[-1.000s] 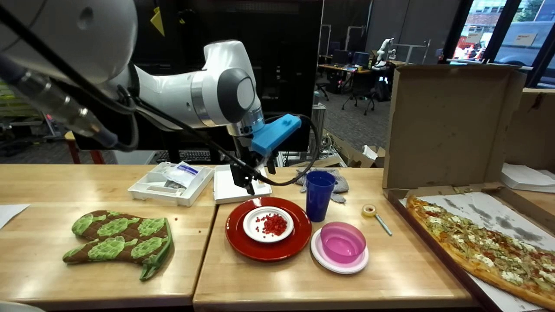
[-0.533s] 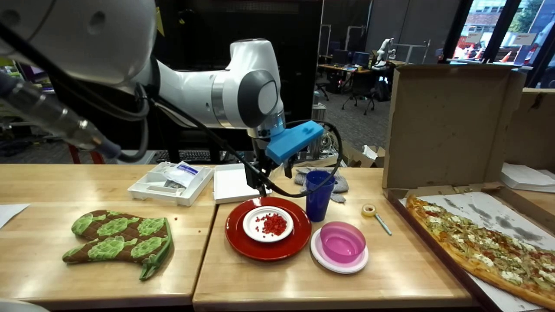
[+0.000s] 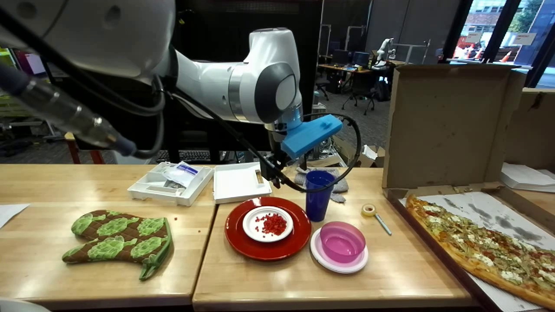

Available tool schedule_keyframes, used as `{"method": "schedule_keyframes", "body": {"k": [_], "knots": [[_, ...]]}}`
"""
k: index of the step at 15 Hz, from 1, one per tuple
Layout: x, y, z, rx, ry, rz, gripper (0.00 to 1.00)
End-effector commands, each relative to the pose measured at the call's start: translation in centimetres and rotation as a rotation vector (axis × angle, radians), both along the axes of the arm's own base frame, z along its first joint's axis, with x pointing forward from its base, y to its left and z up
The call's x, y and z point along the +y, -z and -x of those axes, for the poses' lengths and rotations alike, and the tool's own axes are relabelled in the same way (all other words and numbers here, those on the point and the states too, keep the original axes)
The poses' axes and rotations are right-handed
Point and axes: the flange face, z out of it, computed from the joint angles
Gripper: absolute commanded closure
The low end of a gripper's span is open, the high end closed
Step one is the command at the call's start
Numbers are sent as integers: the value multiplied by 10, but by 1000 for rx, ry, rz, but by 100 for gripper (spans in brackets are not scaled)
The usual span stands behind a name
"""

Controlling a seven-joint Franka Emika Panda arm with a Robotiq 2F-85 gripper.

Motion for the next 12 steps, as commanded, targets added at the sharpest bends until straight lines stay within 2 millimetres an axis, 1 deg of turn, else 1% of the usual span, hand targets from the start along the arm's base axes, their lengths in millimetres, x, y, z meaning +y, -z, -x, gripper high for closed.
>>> {"method": "schedule_keyframes", "body": {"k": [1, 5, 7, 9, 12], "knots": [[1, -3, -2, -3, -1, 2, 0], [2, 0, -3, 2, -3, 3, 0], [27, 9, -4, 38, -82, -16, 0], [43, 14, -12, 34, -168, -16, 0], [55, 18, -25, 46, -241, -52, 0]]}}
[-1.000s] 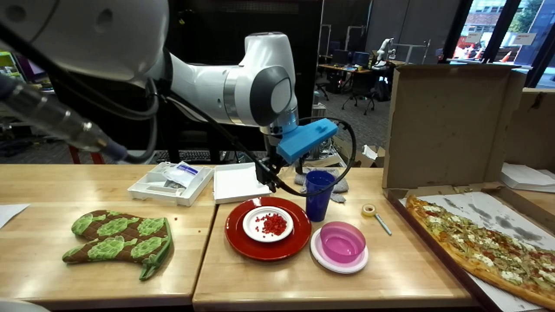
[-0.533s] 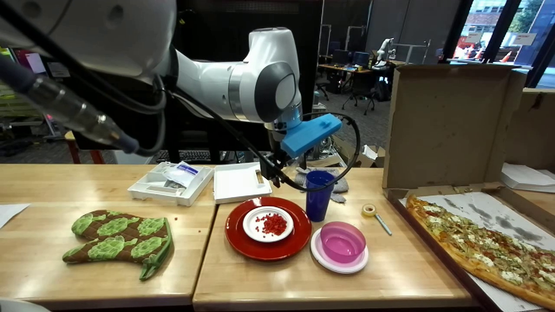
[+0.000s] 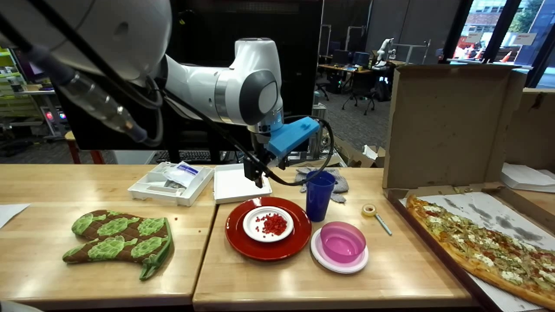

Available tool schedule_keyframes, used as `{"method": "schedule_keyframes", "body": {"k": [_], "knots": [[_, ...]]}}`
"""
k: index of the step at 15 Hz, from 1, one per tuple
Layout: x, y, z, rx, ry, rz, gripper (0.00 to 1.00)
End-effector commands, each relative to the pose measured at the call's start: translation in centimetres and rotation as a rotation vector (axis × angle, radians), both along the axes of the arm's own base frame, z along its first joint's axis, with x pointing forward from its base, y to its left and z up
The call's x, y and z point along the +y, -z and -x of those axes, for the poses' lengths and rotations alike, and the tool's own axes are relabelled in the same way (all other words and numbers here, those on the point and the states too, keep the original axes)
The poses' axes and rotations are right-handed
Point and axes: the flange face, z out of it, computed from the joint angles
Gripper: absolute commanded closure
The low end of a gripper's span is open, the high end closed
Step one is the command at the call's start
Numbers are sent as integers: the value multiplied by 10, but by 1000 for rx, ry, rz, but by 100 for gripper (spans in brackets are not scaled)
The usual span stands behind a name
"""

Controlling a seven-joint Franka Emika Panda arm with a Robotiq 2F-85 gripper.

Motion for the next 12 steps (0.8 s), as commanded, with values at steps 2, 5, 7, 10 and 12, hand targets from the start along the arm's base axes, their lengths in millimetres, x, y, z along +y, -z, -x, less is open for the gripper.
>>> {"method": "schedule_keyframes", "body": {"k": [2, 5, 7, 10, 12], "knots": [[6, 1, -18, 12, -78, -33, 0], [-8, -2, -27, 27, -10, -60, 0], [-22, -4, -33, 27, 31, -78, 0], [-44, -6, -39, 25, 96, -115, 0], [-59, -4, -43, 29, 137, -139, 0]]}}
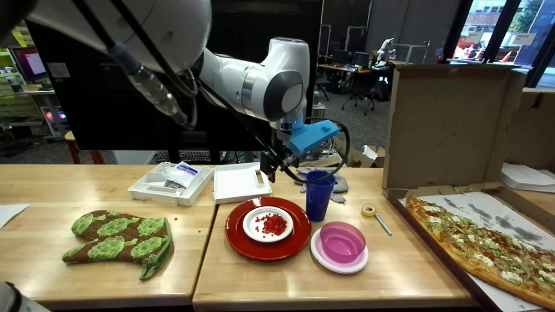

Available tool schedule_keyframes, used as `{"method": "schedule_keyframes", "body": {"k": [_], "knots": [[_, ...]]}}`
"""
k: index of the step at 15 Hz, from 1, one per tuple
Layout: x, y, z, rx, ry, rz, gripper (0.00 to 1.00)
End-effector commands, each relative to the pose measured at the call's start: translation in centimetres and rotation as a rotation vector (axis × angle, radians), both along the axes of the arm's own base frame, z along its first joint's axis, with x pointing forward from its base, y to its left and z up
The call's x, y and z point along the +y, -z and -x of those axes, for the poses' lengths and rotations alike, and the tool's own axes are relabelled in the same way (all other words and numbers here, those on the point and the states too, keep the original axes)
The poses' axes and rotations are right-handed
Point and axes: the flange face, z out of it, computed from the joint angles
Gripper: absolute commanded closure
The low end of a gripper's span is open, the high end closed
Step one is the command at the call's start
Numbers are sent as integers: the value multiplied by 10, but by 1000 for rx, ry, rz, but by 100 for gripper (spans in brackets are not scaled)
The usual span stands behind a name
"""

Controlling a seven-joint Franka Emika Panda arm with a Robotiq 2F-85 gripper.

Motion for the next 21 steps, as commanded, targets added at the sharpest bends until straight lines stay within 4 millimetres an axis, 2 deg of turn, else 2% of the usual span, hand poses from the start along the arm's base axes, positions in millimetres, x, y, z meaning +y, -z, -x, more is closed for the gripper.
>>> {"method": "schedule_keyframes", "body": {"k": [1, 6, 10, 16, 21], "knots": [[-25, 0, -10, 18, 68, -50, 0], [-53, 7, -13, 32, 145, -85, 0], [-66, 9, -16, 27, 169, -87, 0], [-69, 13, -33, 31, 164, -80, 0], [-67, 25, -52, 57, 164, -102, 0]]}}
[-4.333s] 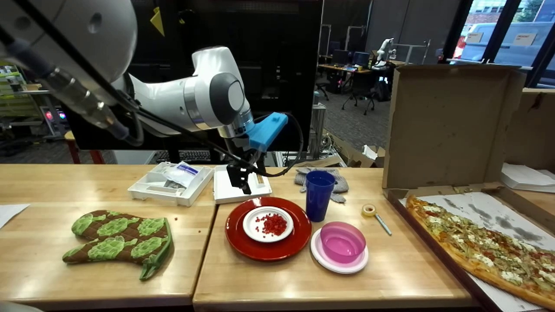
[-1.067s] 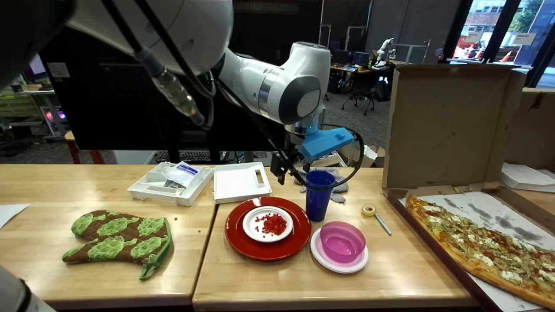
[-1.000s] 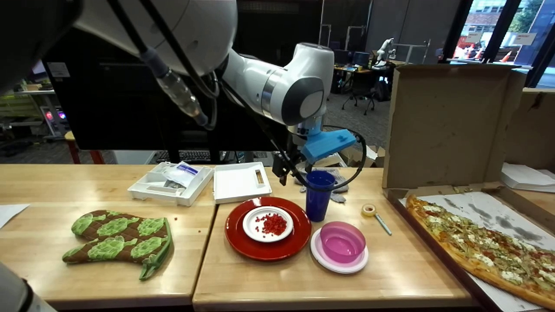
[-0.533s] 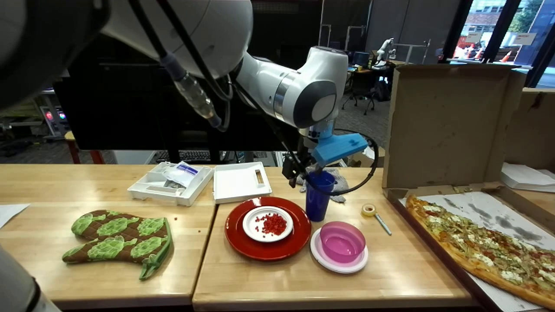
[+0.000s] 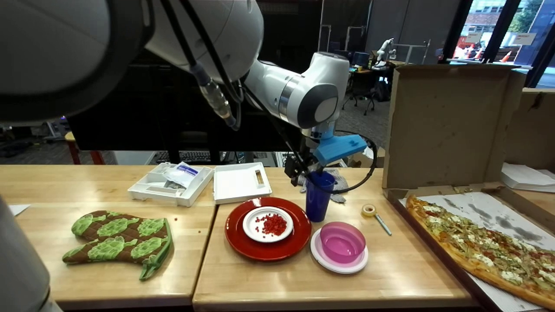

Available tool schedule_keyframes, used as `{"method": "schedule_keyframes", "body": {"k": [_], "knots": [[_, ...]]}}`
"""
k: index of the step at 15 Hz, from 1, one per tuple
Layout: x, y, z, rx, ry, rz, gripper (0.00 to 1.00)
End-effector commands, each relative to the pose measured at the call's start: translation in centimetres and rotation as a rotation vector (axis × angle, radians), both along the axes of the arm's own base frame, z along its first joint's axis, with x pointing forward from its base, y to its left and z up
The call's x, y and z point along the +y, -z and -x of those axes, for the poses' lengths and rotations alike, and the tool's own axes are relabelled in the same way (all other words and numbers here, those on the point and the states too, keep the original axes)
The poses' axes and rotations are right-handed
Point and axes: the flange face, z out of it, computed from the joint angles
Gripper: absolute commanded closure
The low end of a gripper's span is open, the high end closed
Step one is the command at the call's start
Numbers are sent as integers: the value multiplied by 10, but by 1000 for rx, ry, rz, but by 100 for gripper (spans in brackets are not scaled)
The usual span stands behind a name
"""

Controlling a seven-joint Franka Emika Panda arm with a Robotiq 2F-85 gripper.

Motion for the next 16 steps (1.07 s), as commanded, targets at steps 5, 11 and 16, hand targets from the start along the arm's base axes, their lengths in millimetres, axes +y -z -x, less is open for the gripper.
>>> {"method": "schedule_keyframes", "body": {"k": [5, 11, 16], "knots": [[-4, 9, -25, 33, -4, -30, 0], [-8, 10, -32, 43, -7, -29, 32], [-8, 8, -34, 45, -13, -28, 71]]}}
